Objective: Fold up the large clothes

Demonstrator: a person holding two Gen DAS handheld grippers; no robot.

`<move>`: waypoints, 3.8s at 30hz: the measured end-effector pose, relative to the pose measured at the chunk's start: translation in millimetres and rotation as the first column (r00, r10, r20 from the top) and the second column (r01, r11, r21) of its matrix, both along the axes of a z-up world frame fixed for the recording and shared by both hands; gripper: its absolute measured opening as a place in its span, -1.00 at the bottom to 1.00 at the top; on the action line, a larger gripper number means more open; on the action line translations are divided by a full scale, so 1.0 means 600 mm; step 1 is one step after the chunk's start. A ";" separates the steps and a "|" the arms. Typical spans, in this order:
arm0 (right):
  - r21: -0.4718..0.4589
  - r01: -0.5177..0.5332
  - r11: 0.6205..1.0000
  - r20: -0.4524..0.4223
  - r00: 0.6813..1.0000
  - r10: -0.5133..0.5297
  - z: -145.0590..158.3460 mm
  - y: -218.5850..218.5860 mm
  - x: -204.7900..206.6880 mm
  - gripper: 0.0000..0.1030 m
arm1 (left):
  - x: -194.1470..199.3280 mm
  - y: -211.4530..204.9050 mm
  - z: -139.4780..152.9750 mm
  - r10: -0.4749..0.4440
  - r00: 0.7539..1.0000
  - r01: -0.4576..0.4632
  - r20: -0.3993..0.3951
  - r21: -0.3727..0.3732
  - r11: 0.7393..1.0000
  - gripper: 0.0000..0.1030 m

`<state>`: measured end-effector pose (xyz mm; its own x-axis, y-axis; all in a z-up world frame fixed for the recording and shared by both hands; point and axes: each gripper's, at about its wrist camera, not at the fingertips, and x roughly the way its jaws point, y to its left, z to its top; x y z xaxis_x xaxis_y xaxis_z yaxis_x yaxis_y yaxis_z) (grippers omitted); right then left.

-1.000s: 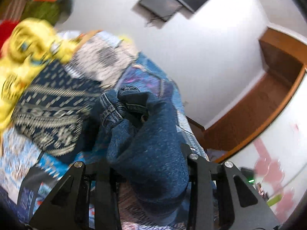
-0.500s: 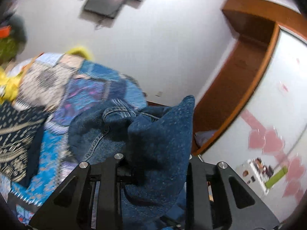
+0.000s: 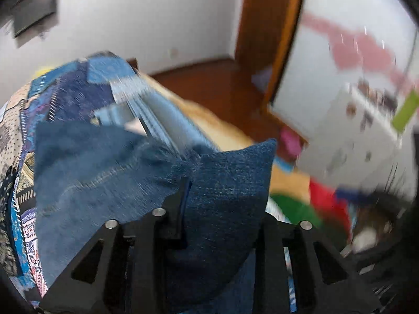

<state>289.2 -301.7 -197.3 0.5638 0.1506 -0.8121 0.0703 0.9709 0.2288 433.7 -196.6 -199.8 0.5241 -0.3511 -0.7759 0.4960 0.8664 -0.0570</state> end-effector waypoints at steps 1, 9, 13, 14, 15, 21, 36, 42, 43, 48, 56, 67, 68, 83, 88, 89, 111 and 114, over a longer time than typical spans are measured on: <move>-0.002 0.004 1.000 -0.004 1.000 -0.004 -0.002 -0.002 0.008 0.72 | -0.007 -0.003 -0.008 -0.017 1.000 0.017 -0.019 0.023 1.000 -0.38; -0.043 -0.009 0.999 0.028 1.000 0.010 0.026 -0.004 0.007 0.72 | -0.061 0.056 0.033 -0.050 0.994 0.044 -0.099 -0.056 0.997 0.34; -0.051 -0.042 0.998 0.088 0.995 0.046 0.054 0.012 0.009 0.72 | -0.077 0.127 0.065 0.005 0.996 -0.016 -0.094 -0.111 0.994 0.36; -0.053 -0.053 0.997 0.102 0.993 0.059 0.061 0.019 0.012 0.72 | -0.083 0.152 0.075 0.038 0.997 -0.045 -0.071 -0.100 0.994 0.38; -0.057 -0.067 0.996 0.115 0.991 0.073 0.068 0.027 0.015 0.72 | -0.084 0.168 0.080 0.062 0.997 -0.067 -0.053 -0.086 0.994 0.43; -0.076 -0.182 0.980 0.173 0.966 0.193 0.093 0.098 0.048 0.73 | -0.075 0.279 0.066 0.231 0.973 -0.231 -0.013 -0.003 0.973 0.67; -0.062 -0.281 0.958 -0.085 0.958 0.275 -0.029 0.091 0.104 0.84 | -0.072 0.318 -0.049 0.283 0.957 -0.282 -0.060 0.019 0.959 0.90; -0.170 -0.336 0.926 -0.013 0.941 0.339 0.038 0.140 0.125 0.88 | -0.070 0.327 -0.053 0.284 0.956 -0.286 -0.079 -0.012 0.958 0.90; -0.170 -0.346 0.923 -0.004 0.936 0.351 0.043 0.149 0.132 0.88 | -0.071 0.327 -0.053 0.286 0.955 -0.288 -0.079 -0.014 0.958 0.90; -0.164 -0.401 0.901 -0.021 0.915 0.403 0.038 0.191 0.179 0.88 | -0.073 0.324 -0.052 0.289 0.955 -0.290 -0.067 -0.007 0.957 0.90; -0.237 -0.372 0.897 -0.118 0.928 0.354 -0.007 0.171 0.217 0.88 | -0.074 0.325 -0.052 0.289 0.955 -0.291 -0.071 -0.009 0.957 0.90; -0.344 -0.260 0.902 -0.012 0.962 0.273 0.047 0.106 0.177 0.92 | -0.060 0.343 -0.029 0.312 0.944 -0.317 -0.105 -0.035 0.948 0.89; -0.338 -0.262 0.904 -0.003 0.961 0.277 0.052 0.100 0.170 0.92 | -0.054 0.351 -0.020 0.321 0.942 -0.326 -0.099 -0.035 0.945 0.89; 0.255 -0.363 0.896 -0.194 0.888 0.416 -0.073 0.095 0.181 0.93 | 0.041 0.419 -0.083 0.264 0.841 -0.420 -0.472 -0.260 0.870 0.89; 0.406 -0.340 0.848 -0.201 0.872 0.446 -0.104 0.088 0.219 0.93 | 0.070 0.414 -0.120 0.191 0.810 -0.431 -0.555 -0.341 0.836 0.89; 0.418 -0.338 0.843 -0.201 0.871 0.448 -0.108 0.089 0.224 0.94 | 0.077 0.410 -0.126 0.175 0.806 -0.428 -0.566 -0.351 0.833 0.89; 0.399 -0.409 0.820 -0.156 0.852 0.501 -0.076 0.171 0.257 0.02 | 0.104 0.363 -0.120 0.142 0.814 -0.447 -0.564 -0.451 0.772 0.17; 0.390 -0.423 0.818 -0.139 0.851 0.506 -0.054 0.184 0.256 -0.11 | 0.090 0.361 -0.087 0.139 0.838 -0.422 -0.527 -0.467 0.777 0.10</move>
<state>442.8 -191.4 -229.6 0.1631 0.6307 -0.7587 -0.2794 0.7670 0.5776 487.9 20.3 -252.2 0.3197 -0.6764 -0.6636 0.0305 0.7073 -0.7063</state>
